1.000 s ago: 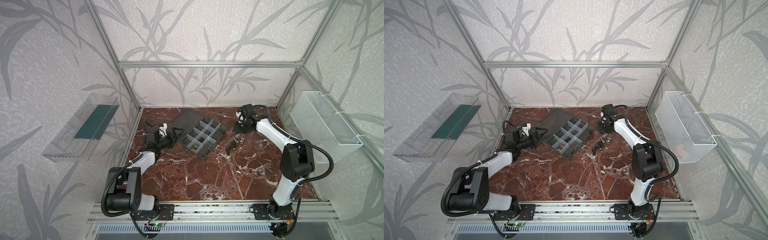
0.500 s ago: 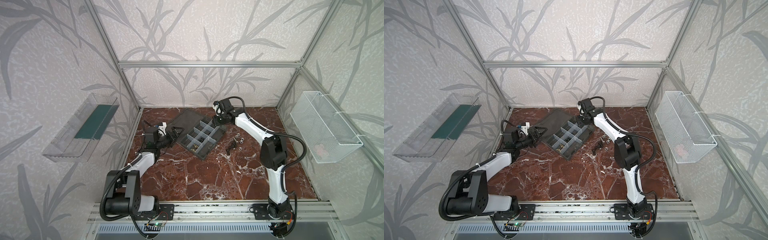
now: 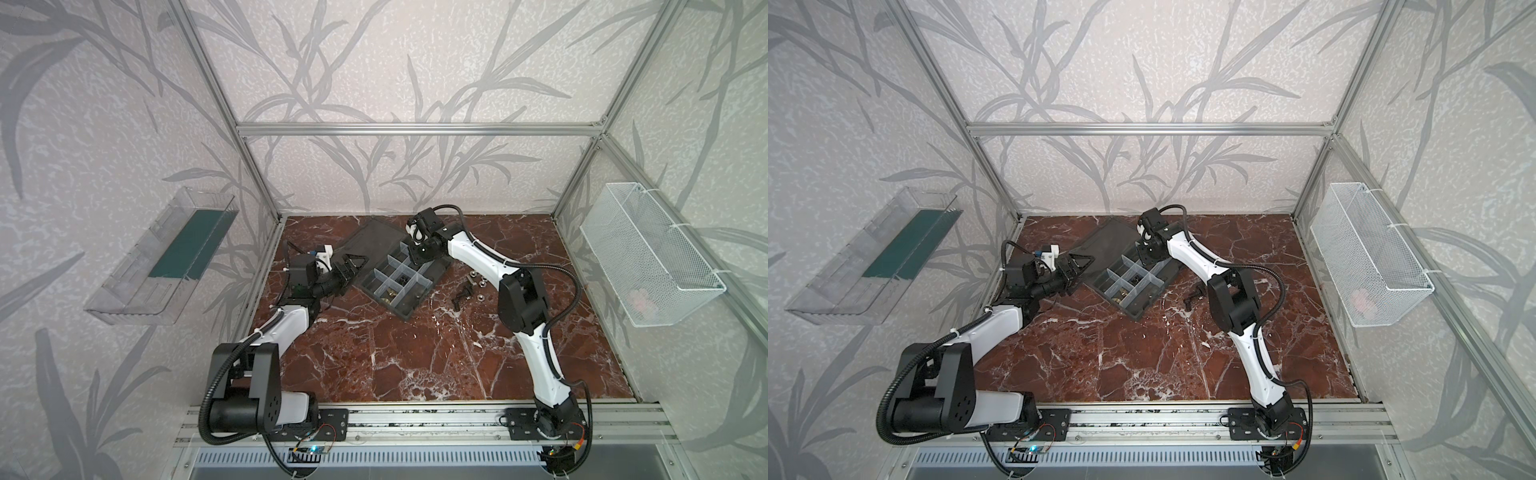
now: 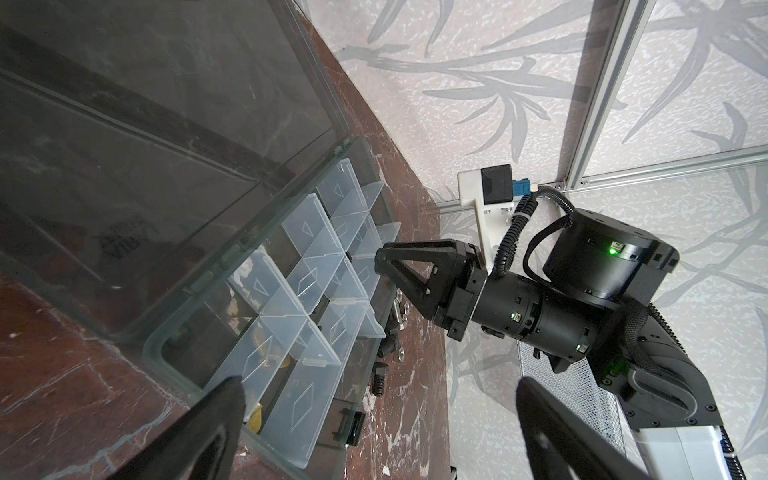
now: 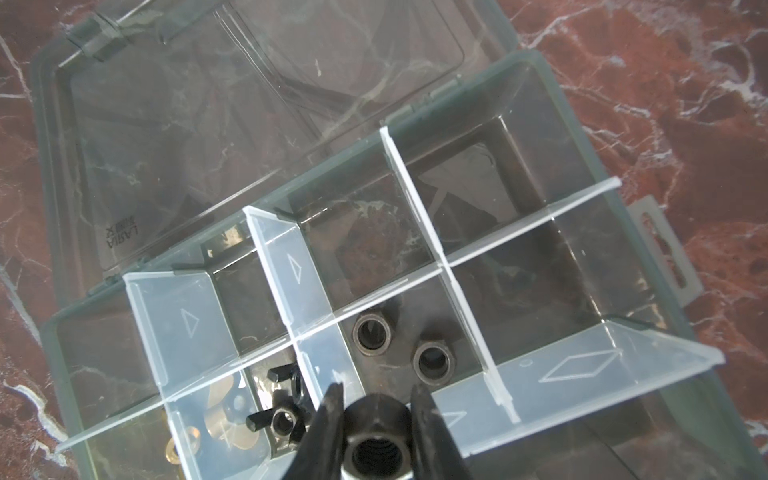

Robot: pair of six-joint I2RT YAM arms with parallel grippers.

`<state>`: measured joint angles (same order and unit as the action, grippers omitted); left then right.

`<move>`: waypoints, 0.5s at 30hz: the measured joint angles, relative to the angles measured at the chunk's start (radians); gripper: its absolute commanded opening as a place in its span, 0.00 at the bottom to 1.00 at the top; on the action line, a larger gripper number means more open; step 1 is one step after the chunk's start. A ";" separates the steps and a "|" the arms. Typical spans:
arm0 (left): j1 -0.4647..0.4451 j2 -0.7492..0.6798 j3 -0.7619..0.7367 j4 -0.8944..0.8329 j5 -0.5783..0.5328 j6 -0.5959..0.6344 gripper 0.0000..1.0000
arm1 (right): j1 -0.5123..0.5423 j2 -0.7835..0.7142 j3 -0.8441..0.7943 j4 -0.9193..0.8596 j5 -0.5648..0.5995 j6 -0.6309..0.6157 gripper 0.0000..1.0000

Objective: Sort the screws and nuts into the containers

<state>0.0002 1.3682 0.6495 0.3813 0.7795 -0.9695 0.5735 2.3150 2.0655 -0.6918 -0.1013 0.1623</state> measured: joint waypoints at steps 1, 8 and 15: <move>0.000 0.000 -0.001 0.000 0.000 0.000 1.00 | 0.001 0.002 0.000 -0.003 0.004 0.000 0.13; 0.000 -0.003 -0.004 0.001 0.000 0.000 1.00 | 0.002 0.012 0.013 -0.038 0.015 -0.006 0.34; 0.000 -0.003 -0.004 0.001 0.000 0.000 0.99 | 0.002 0.016 0.090 -0.075 0.025 -0.026 0.47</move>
<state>-0.0002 1.3647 0.6453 0.3820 0.7795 -0.9699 0.5751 2.3314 2.1559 -0.7670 -0.0761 0.1364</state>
